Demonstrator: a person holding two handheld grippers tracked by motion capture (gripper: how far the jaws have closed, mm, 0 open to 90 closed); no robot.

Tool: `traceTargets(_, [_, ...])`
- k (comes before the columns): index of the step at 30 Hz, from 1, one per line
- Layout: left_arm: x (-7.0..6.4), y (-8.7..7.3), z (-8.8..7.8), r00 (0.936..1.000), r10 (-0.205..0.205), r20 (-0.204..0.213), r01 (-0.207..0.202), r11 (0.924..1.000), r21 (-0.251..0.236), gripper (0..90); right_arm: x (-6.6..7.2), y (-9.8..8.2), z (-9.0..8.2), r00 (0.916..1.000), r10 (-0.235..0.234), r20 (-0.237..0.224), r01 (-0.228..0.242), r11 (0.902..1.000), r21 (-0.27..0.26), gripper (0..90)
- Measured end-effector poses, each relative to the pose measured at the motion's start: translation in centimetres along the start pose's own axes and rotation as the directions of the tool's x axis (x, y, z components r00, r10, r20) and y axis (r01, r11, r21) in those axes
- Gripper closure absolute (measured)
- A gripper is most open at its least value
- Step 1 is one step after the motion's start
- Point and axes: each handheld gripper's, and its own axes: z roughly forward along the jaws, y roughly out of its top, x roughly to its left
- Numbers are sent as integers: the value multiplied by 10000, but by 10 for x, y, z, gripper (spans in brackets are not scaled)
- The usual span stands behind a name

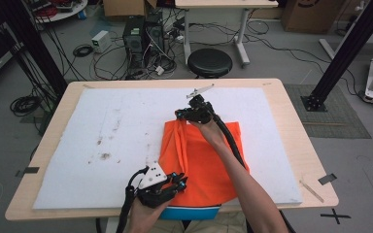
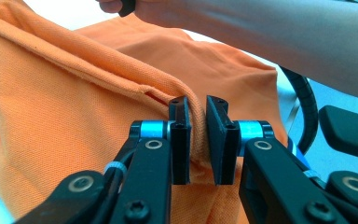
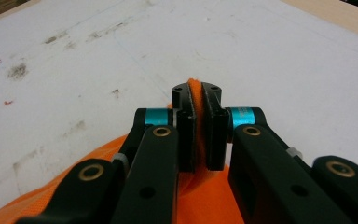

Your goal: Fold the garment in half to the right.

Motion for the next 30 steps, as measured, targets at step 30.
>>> traceTargets(30, [-34, 42, 66, 9969, 303, 727, -336, 9985, 443, 800, -49, -35, -48, 9948, 603, 817, -626, 9977, 249, 866])
